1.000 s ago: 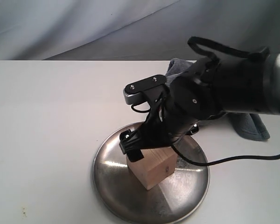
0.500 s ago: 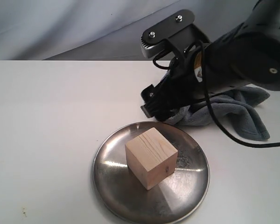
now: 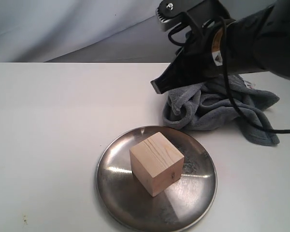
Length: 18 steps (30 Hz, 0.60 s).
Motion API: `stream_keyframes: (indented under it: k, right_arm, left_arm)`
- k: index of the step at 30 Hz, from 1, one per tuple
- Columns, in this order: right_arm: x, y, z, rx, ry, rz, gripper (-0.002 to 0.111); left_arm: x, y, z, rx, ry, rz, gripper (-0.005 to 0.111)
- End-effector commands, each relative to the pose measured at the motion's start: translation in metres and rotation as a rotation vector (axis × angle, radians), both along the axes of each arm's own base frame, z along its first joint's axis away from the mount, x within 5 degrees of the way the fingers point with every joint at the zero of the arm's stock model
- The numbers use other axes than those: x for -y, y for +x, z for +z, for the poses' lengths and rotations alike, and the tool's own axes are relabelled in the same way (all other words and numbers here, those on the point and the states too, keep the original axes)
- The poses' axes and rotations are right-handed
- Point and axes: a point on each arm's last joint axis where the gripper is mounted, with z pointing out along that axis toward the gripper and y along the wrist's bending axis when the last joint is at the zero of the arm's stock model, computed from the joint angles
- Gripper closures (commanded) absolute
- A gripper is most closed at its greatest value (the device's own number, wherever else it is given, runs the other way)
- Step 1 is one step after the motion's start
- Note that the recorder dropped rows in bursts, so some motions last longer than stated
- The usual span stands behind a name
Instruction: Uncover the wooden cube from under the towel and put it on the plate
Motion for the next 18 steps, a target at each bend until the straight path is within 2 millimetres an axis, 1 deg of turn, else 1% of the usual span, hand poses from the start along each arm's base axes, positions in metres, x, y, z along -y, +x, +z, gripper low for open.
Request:
stream_keyframes:
  k: [1, 7, 11, 18]
  right_arm:
    - [0.007, 0.011, 0.009, 0.055, 0.075, -0.001, 0.108]
    - [0.022, 0.031, 0.018, 0.134, 0.181, -0.016, 0.108]
    - [0.037, 0.045, 0.023, 0.15, 0.28, -0.073, 0.108]
    - [0.053, 0.058, 0.031, 0.196, 0.369, -0.112, 0.108]
  left_arm:
    - [0.0, 0.0, 0.0, 0.01, -0.006, 0.003, 0.107]
    - [0.0, 0.0, 0.0, 0.01, -0.006, 0.003, 0.107]
    - [0.0, 0.0, 0.0, 0.01, -0.006, 0.003, 0.107]
    - [0.0, 0.0, 0.0, 0.01, -0.006, 0.003, 0.107]
